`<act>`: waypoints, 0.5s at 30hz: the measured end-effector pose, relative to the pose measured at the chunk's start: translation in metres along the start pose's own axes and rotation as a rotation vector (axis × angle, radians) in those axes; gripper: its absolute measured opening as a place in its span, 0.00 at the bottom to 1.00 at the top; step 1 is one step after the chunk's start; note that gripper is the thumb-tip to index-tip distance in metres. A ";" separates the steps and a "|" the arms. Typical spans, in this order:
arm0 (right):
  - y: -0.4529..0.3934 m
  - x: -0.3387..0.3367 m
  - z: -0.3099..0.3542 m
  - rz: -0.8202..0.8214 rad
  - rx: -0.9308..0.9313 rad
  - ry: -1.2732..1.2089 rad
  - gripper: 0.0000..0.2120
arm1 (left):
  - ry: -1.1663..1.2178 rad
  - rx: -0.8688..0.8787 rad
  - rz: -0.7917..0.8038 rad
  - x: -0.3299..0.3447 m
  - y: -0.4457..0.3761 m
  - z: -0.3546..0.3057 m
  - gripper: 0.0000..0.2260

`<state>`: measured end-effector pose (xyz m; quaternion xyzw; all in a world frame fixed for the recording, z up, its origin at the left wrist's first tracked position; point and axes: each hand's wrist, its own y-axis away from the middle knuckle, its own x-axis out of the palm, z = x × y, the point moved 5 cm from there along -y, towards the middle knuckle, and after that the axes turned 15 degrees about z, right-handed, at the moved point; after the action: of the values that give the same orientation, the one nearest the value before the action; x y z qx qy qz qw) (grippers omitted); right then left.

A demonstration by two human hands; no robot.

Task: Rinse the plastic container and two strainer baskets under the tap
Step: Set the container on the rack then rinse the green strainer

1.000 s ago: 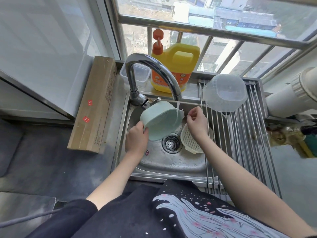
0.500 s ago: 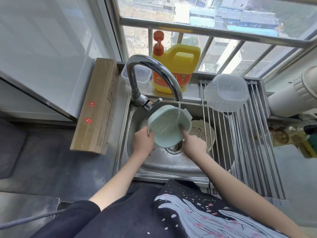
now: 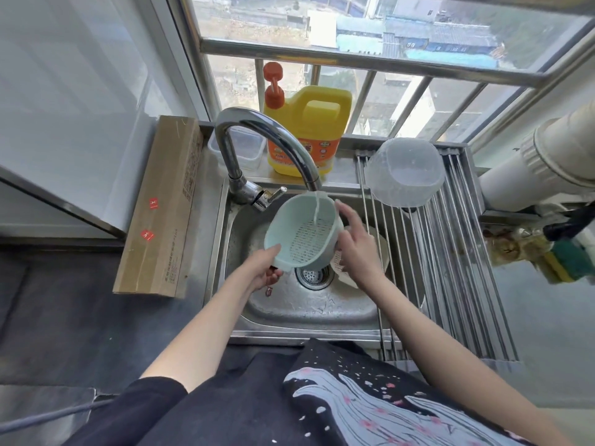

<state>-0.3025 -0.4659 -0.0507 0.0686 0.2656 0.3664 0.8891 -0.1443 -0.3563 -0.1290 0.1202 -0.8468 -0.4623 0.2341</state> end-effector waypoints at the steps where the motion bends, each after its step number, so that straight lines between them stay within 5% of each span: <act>1: -0.003 -0.007 -0.003 -0.082 0.025 -0.105 0.21 | -0.013 -0.011 0.013 0.000 -0.001 -0.001 0.12; 5: -0.020 -0.034 -0.014 -0.172 0.219 -0.014 0.21 | -0.128 -0.013 0.055 0.001 -0.001 -0.007 0.12; 12: -0.047 -0.021 -0.016 0.386 0.318 0.290 0.18 | -0.554 0.070 -0.007 0.003 0.013 -0.028 0.14; 15: -0.048 -0.007 -0.007 0.454 0.243 0.663 0.19 | -0.571 0.111 -0.002 0.004 0.017 -0.035 0.16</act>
<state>-0.2805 -0.5053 -0.0686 0.1081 0.5567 0.5214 0.6376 -0.1299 -0.3744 -0.0977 -0.0015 -0.9023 -0.4306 -0.0212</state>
